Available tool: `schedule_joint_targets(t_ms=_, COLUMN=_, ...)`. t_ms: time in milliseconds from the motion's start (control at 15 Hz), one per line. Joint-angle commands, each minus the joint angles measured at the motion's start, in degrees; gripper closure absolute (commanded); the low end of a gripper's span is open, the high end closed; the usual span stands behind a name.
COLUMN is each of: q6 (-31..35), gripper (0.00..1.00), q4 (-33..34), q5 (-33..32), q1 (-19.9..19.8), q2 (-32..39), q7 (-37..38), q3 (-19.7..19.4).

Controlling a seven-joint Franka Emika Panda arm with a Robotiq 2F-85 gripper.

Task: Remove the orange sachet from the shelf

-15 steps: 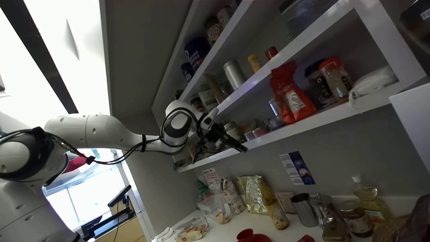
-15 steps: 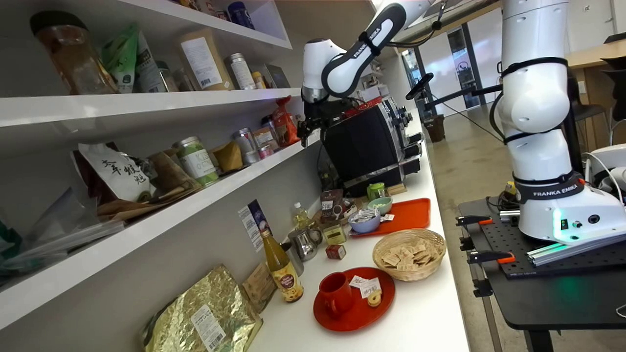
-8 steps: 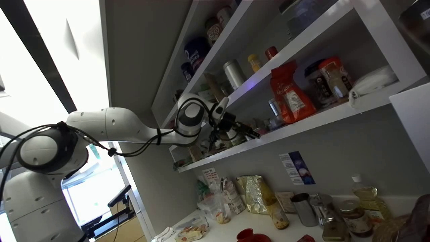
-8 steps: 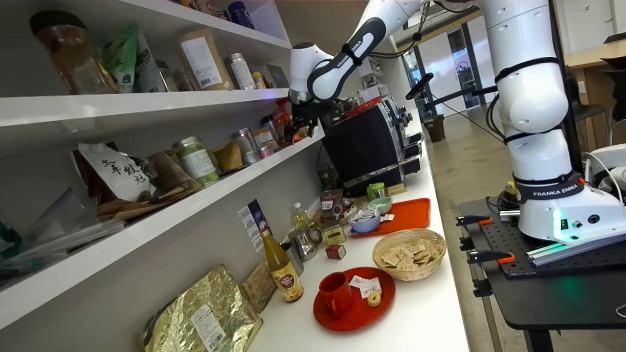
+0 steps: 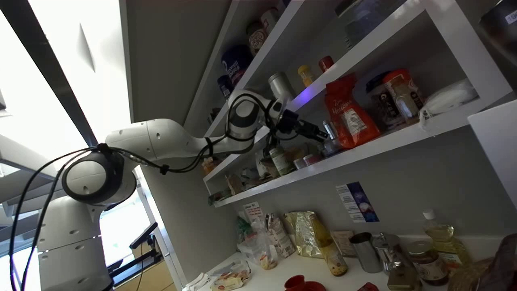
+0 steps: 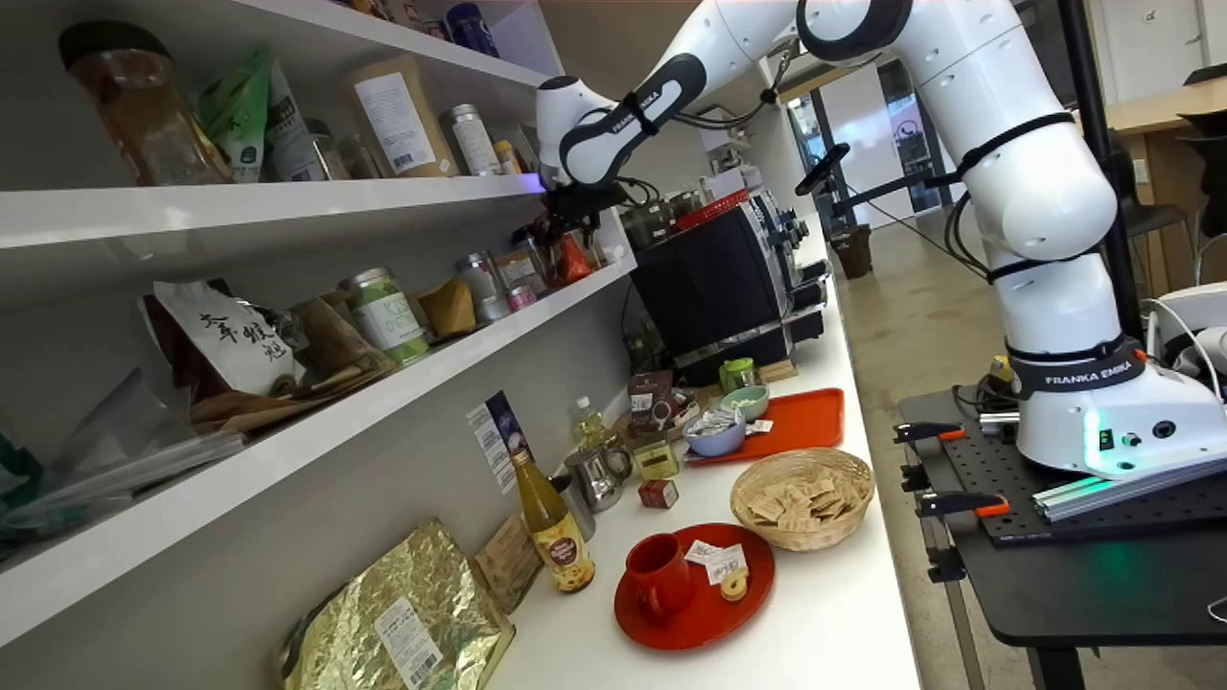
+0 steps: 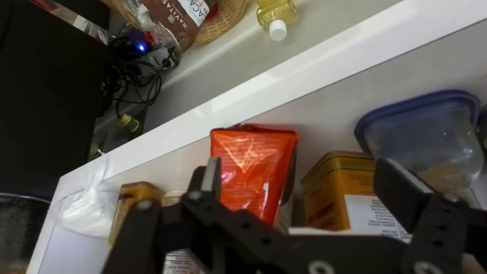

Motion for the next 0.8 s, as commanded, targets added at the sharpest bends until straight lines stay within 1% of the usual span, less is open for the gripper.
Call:
schedule_joint_targets(t_ms=0, q6=-6.00, gripper=0.00, q4=6.67, q5=1.30, q1=1.60, q2=2.01, q7=-1.30, q3=-3.11)
schedule_joint_targets(t_ms=333, q6=-6.20, gripper=0.00, q4=10.02, q5=0.52, q1=1.25, q2=3.32, q7=-0.93, q3=-5.56)
schedule_joint_targets(t_ms=400, q6=-4.87, gripper=0.00, q4=10.30, q5=-0.30, q1=0.32, q2=3.83, q7=-0.67, q3=-4.62)
schedule_joint_targets(t_ms=733, q6=-0.24, gripper=0.00, q4=12.45, q5=-0.03, q1=0.16, q2=7.02, q7=-3.20, q3=-3.73)
